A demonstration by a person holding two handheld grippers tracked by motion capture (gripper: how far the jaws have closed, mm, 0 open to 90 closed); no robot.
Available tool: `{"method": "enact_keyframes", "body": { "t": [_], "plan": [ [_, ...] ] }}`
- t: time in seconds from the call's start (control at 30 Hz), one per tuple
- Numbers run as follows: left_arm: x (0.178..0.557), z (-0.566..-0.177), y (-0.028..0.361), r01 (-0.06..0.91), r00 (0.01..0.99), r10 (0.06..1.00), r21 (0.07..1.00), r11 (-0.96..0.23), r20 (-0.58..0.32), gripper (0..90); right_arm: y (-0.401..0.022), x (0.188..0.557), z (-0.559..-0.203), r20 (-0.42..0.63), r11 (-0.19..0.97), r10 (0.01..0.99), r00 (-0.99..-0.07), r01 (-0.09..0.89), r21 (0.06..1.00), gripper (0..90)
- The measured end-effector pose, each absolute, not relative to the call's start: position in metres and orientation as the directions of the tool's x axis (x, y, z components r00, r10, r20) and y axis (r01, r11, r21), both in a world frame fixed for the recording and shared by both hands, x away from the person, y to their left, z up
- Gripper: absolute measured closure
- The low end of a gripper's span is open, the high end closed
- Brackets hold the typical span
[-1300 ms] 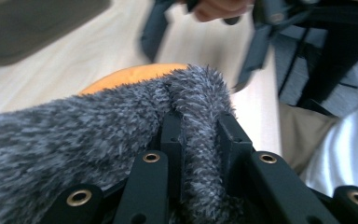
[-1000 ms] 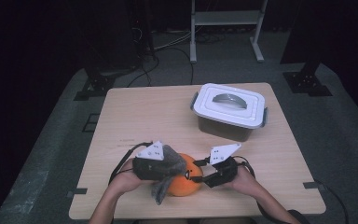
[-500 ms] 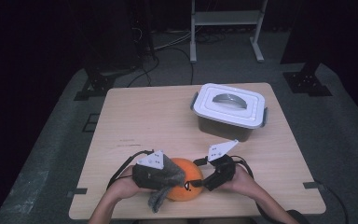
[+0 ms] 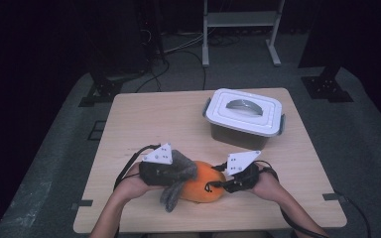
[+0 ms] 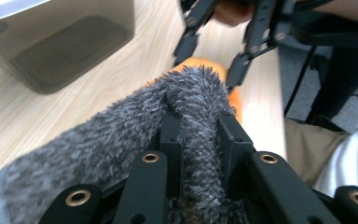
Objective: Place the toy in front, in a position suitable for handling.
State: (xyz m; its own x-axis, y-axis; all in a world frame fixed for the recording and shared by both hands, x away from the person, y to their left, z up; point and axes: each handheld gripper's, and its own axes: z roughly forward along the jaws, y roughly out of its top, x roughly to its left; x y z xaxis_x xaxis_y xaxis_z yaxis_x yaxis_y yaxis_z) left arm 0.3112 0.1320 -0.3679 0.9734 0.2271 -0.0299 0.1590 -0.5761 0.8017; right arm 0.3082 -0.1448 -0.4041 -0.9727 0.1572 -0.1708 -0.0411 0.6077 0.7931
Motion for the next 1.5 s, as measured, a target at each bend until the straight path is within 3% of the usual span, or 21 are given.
{"method": "enact_keyframes", "body": {
  "t": [0.07,0.17,0.23,0.43,0.57,0.77,0.97,1.07,1.2,1.33,1.43,1.5],
  "plan": [
    [0.313,-0.378,0.124,0.167,0.977,0.210,0.779,-0.605,-0.046,74.8,-0.149,0.310,-0.408,-0.170,0.610,0.156,-0.973,-0.040,0.792,52.0],
    [0.308,-0.395,0.112,0.164,0.981,0.184,0.759,-0.630,-0.060,74.6,-0.154,0.315,-0.416,-0.105,0.582,0.195,-0.975,0.029,0.812,33.2],
    [0.304,-0.398,0.109,0.167,0.983,0.165,0.766,-0.621,-0.080,74.7,-0.155,0.317,-0.418,-0.042,0.574,0.214,-0.976,0.091,0.814,27.8],
    [0.302,-0.386,0.119,0.149,0.984,0.168,0.776,-0.613,-0.056,74.8,-0.156,0.313,-0.424,-0.058,0.555,0.206,-0.977,0.068,0.829,43.8],
    [0.308,-0.372,0.137,0.161,0.974,0.224,0.809,-0.566,-0.037,74.8,-0.158,0.311,-0.424,-0.087,0.559,0.190,-0.978,0.035,0.829,46.4],
    [0.313,-0.359,0.134,0.151,0.977,0.207,0.833,-0.532,-0.045,74.8,-0.153,0.307,-0.423,-0.126,0.567,0.158,-0.979,-0.015,0.824,46.7],
    [0.317,-0.380,0.110,0.148,0.984,0.168,0.794,-0.589,-0.059,74.7,-0.149,0.303,-0.423,-0.153,0.579,0.138,-0.979,-0.045,0.814,47.2],
    [0.319,-0.381,0.119,0.162,0.981,0.182,0.808,-0.566,-0.070,74.7,-0.151,0.303,-0.425,-0.163,0.584,0.135,-0.977,-0.054,0.810,49.1],
    [0.324,-0.377,0.148,0.214,0.958,0.278,0.827,-0.520,-0.073,74.7,-0.152,0.305,-0.424,-0.181,0.589,0.127,-0.975,-0.073,0.805,50.0],
    [0.323,-0.374,0.157,0.227,0.957,0.270,0.859,-0.458,-0.108,74.7,-0.149,0.305,-0.421,-0.214,0.603,0.113,-0.970,-0.104,0.791,49.7],
    [0.321,-0.379,0.143,0.211,0.968,0.229,0.828,-0.520,-0.103,74.1,-0.144,0.305,-0.419,-0.243,0.607,0.116,-0.963,-0.125,0.785,45.8],
    [0.320,-0.385,0.138,0.208,0.970,0.221,0.812,-0.545,-0.099,73.8,-0.144,0.308,-0.419,-0.228,0.598,0.133,-0.965,-0.105,0.794,38.4]
  ]
}}
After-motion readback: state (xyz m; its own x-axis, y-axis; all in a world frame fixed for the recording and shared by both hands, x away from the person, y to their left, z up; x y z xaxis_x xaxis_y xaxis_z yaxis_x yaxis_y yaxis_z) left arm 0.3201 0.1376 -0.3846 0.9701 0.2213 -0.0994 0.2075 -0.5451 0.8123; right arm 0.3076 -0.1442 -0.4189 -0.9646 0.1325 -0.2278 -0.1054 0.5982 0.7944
